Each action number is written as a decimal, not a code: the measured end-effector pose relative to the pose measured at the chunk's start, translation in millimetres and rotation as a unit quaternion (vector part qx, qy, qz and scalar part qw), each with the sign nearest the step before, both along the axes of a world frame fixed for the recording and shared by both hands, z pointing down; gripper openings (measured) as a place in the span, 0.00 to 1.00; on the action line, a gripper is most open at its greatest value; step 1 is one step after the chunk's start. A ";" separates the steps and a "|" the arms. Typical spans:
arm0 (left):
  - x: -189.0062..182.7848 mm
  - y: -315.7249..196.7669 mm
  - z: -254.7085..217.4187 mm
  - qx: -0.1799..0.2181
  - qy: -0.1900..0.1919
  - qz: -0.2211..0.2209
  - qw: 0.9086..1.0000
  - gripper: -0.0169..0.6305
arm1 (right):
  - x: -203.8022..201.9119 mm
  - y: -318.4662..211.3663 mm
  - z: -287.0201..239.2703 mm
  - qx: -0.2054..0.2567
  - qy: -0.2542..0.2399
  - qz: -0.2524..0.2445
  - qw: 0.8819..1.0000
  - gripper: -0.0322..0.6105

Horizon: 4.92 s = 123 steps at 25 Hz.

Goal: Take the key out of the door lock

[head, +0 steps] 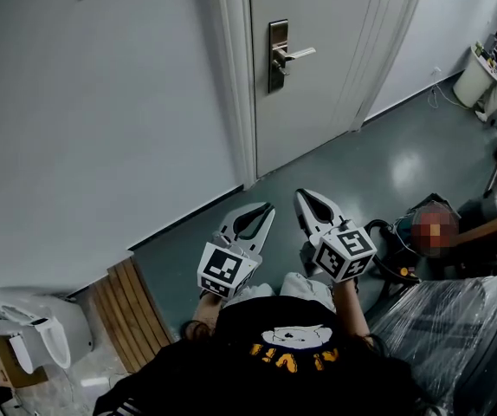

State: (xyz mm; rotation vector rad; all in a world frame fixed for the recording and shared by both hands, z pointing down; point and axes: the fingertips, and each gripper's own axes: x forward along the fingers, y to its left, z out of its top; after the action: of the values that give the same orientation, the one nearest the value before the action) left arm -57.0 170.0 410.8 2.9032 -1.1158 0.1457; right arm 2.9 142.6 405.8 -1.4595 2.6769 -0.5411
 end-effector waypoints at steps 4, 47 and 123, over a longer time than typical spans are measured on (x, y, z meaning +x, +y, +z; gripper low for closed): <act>-0.2 -7.0 2.2 -0.002 0.001 -0.003 1.000 0.07 | 3.3 -7.4 -3.4 0.000 -0.011 0.002 1.000 0.06; 89.8 -257.2 25.0 -0.037 -0.048 -0.063 0.996 0.07 | 75.2 -263.5 38.1 -0.052 -0.078 -0.083 0.992 0.06; 40.4 -435.4 33.6 -0.043 -0.036 0.018 0.998 0.07 | 49.0 -508.6 120.4 -0.233 -0.383 0.047 0.893 0.10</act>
State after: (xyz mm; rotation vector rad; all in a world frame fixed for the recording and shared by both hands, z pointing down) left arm -16.6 -265.4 444.3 2.8648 -1.0386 0.2931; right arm 51.8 -366.0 526.2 -1.0884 1.9074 -1.4611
